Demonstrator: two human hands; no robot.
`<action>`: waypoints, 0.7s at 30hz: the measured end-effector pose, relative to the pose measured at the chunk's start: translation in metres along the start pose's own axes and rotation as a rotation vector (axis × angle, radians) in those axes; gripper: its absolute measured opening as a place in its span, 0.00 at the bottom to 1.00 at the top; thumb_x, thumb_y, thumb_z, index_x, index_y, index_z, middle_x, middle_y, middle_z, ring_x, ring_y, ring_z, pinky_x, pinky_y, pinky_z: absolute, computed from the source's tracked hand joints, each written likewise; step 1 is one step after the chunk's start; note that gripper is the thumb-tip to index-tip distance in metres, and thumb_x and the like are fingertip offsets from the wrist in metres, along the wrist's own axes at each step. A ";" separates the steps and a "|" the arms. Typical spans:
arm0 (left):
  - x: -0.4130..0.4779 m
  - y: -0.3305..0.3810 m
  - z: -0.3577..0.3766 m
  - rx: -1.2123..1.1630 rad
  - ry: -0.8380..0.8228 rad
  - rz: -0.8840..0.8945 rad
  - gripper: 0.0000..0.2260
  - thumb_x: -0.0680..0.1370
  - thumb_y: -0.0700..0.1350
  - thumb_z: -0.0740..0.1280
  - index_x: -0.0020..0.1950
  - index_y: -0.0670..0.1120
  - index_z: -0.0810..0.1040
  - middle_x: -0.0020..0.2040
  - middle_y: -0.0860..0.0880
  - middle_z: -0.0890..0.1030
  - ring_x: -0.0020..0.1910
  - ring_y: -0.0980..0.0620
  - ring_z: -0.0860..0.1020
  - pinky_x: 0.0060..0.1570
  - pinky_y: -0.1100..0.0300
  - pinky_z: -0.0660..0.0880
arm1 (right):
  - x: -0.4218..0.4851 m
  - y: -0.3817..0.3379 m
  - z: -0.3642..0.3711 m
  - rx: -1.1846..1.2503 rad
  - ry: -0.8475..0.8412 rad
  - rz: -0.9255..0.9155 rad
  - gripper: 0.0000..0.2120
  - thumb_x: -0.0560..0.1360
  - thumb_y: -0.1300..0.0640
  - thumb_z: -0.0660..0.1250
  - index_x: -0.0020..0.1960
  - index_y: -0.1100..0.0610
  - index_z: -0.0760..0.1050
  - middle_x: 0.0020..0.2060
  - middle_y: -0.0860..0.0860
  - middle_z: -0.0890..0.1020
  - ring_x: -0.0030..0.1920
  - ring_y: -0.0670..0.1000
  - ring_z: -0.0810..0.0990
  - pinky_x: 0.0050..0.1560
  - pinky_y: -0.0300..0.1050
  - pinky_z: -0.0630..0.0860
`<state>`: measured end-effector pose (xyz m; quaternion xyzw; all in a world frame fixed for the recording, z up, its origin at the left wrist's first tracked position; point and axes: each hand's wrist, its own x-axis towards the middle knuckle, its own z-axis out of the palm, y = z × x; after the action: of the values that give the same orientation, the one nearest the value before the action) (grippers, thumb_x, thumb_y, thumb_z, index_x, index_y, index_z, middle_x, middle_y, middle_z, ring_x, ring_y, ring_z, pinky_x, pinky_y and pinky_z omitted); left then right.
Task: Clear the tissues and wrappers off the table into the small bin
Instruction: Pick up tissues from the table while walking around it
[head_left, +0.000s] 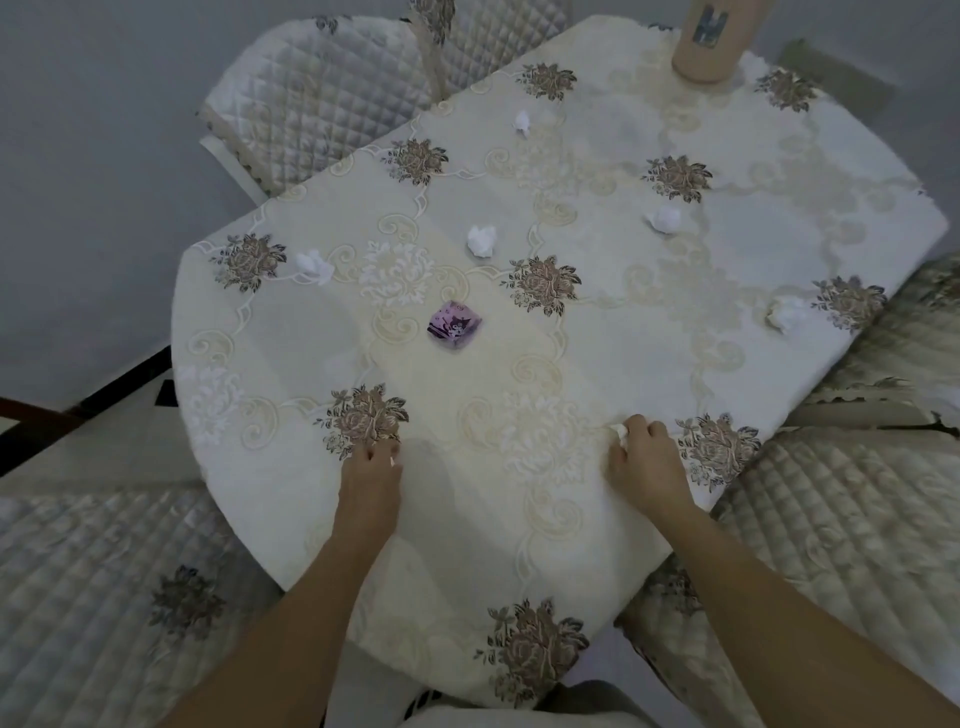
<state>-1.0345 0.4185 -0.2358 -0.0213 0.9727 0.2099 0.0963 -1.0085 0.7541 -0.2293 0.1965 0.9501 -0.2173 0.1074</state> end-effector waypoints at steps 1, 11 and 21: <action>0.000 0.002 0.000 -0.007 0.006 0.007 0.12 0.76 0.33 0.67 0.59 0.37 0.78 0.52 0.34 0.75 0.46 0.34 0.76 0.43 0.46 0.73 | 0.000 -0.001 0.001 0.031 -0.002 0.007 0.07 0.78 0.60 0.62 0.52 0.64 0.70 0.47 0.62 0.73 0.40 0.62 0.74 0.38 0.52 0.72; -0.012 0.046 -0.029 -0.613 -0.052 -0.136 0.06 0.78 0.43 0.69 0.41 0.45 0.77 0.39 0.42 0.80 0.23 0.55 0.76 0.22 0.64 0.72 | -0.028 -0.033 -0.014 0.453 -0.186 -0.037 0.12 0.82 0.51 0.59 0.42 0.57 0.70 0.31 0.53 0.77 0.24 0.49 0.80 0.25 0.36 0.71; -0.051 0.074 -0.057 -0.724 -0.043 0.045 0.14 0.79 0.50 0.67 0.35 0.46 0.75 0.28 0.52 0.76 0.26 0.56 0.73 0.30 0.61 0.70 | -0.083 -0.069 -0.041 0.687 -0.051 -0.157 0.23 0.79 0.43 0.62 0.34 0.56 0.60 0.30 0.49 0.63 0.30 0.45 0.63 0.33 0.41 0.61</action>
<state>-1.0012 0.4622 -0.1450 -0.0282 0.8333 0.5433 0.0982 -0.9680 0.6883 -0.1440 0.1420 0.8307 -0.5367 0.0418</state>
